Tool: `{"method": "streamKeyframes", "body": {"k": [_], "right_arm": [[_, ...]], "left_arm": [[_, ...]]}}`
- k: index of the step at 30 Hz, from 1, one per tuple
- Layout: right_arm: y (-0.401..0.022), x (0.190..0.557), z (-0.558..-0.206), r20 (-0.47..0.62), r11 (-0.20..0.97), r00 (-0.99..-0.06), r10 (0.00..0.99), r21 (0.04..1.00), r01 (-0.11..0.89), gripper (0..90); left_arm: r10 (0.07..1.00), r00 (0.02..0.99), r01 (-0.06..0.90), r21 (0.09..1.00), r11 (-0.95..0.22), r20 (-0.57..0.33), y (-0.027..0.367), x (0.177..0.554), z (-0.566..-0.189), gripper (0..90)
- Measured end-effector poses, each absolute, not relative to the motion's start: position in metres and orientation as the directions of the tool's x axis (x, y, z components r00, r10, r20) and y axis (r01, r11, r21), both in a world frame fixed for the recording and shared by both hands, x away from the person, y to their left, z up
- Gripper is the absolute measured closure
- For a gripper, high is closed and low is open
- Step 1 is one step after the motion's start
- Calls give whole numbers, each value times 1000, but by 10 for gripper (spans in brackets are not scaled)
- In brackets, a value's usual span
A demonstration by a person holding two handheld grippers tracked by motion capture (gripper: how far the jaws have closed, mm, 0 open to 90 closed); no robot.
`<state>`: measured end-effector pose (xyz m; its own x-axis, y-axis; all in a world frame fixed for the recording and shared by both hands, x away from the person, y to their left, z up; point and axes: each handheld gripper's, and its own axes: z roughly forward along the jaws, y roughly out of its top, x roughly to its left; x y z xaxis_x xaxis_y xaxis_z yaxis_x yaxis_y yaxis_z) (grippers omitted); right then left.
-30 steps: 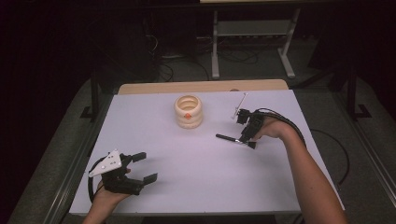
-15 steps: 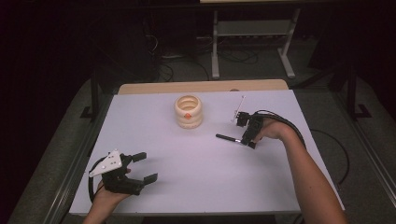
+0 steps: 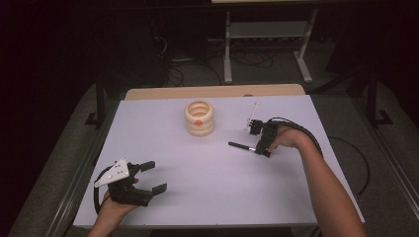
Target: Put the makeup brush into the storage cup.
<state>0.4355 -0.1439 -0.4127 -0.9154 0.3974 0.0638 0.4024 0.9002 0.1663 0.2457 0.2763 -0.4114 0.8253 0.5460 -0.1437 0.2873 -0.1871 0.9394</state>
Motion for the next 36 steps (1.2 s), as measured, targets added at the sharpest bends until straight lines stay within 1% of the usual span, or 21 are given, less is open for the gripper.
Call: {"method": "streamKeyframes", "body": {"k": [4,17,31,36], "right_arm": [[-142,436,-415,67,902,-915,397,158,403,739],[-139,436,-418,65,912,-923,380,141,385,754],[-141,437,-415,78,898,-914,398,171,405,767],[-140,434,-412,92,902,-921,378,189,389,768]], "left_arm": [[547,825,289,939,-186,-145,276,246,-411,99],[547,825,287,939,-191,-141,277,246,-411,99],[548,825,286,939,-189,-141,277,246,-411,99],[547,825,287,939,-190,-142,277,246,-411,100]]}}
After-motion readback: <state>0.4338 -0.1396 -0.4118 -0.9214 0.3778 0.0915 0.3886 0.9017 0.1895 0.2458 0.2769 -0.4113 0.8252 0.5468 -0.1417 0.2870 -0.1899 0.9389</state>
